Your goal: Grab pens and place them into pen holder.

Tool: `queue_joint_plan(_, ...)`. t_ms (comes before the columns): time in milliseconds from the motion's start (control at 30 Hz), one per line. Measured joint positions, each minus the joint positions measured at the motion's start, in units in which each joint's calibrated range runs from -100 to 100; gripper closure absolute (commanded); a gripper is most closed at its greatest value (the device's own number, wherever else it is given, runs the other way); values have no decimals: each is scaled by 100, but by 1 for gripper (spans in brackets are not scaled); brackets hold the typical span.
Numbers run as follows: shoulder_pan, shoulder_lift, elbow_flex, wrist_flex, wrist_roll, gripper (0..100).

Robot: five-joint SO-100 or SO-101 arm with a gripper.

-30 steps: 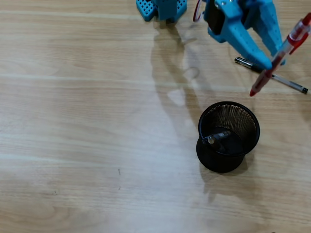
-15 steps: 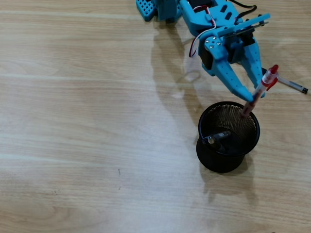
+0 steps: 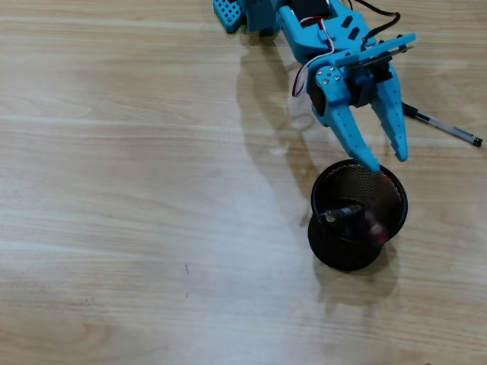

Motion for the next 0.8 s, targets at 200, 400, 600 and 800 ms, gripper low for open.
queue_joint_plan(200,-10,0,53,0,68,97)
queue_joint_plan(400,-219,-51,71,708,244,98)
queue_joint_plan(600,-572,-544,-453,2961,572,98)
queue_joint_plan(800,-1086,-909,-2369,7216,1056,98)
